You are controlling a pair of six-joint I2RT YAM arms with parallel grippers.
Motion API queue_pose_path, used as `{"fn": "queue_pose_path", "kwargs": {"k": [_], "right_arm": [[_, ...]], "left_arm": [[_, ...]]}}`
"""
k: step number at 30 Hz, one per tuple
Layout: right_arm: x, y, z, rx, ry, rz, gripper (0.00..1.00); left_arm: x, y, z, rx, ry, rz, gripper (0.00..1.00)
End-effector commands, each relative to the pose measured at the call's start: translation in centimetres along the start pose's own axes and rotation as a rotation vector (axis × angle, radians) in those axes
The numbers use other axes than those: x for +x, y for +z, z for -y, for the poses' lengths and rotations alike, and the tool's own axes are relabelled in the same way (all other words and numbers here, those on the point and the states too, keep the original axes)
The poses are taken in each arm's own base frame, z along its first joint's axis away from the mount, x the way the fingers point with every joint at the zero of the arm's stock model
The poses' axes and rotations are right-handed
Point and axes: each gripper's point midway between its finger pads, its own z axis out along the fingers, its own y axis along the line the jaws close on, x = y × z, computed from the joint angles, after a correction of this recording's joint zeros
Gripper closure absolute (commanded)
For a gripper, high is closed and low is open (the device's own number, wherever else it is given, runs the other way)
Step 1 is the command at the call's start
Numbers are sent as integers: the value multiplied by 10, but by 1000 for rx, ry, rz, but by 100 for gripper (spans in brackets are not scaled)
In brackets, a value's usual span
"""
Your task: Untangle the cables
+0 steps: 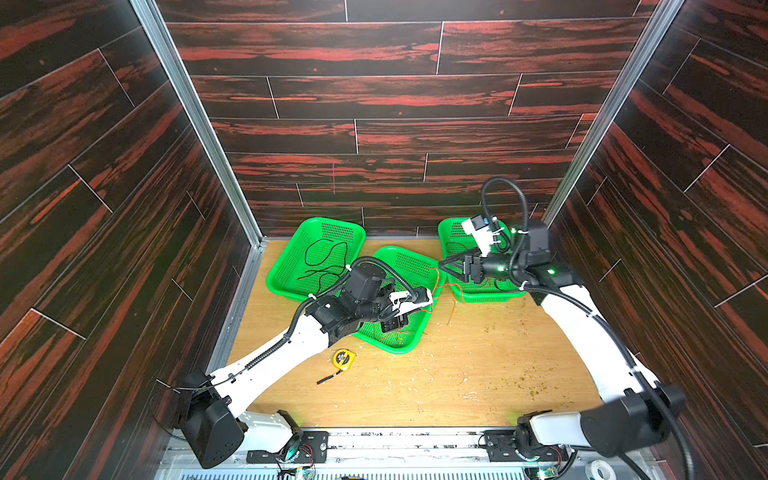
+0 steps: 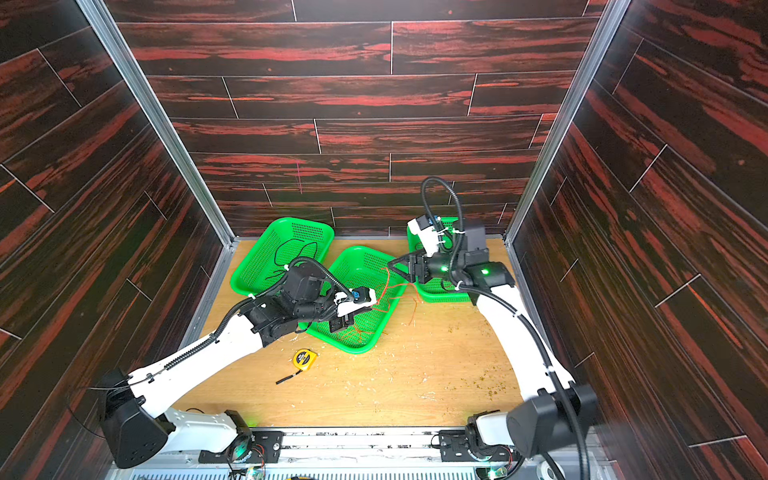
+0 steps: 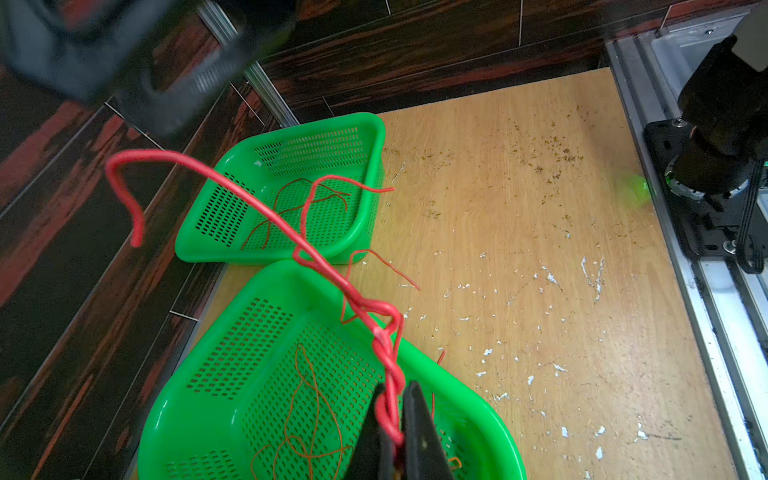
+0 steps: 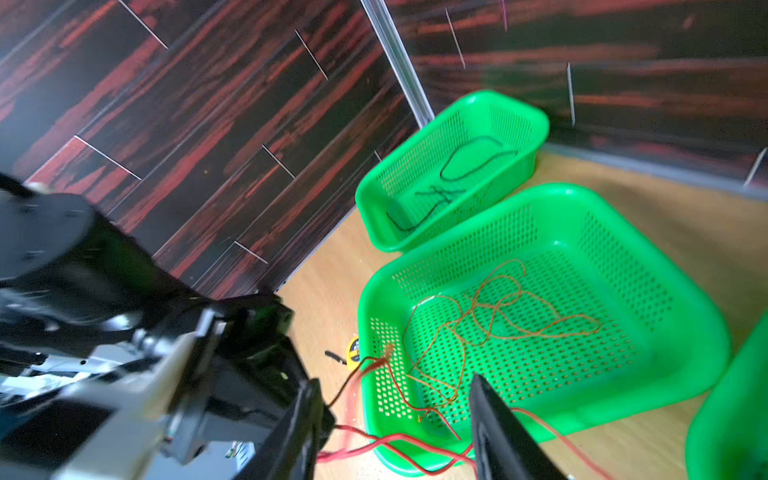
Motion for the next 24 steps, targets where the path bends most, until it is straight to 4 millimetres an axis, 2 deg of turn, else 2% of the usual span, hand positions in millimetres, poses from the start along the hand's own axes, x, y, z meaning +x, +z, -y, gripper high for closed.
{"fn": "queue_pose_path", "kwargs": {"k": [1,5,7,10,14,17,24], "right_arm": [[5,11,-5,-56,18,-42,45],[7,20,-12,-92,15,-68,46],[8,25,-13,-114,28,-91,52],[8,29,-20,-154,34,-108,65],[1,22,-27,-158,4,-78,89],[-8,14,-37,-169,-28,-37,100],[-14,-12,-59,-137,-86,75,100]], "left_arm": [[-17,-5,-5,-11,42,45,100],[-17,-5,-5,-9,42,43,100],[-17,-4,-5,-5,40,42,100],[-14,-2,-7,-11,39,30,100],[-10,-1,-11,-28,19,13,100],[-6,0,-20,-54,-30,4,100],[-2,-10,-62,-195,-184,66,100]]}}
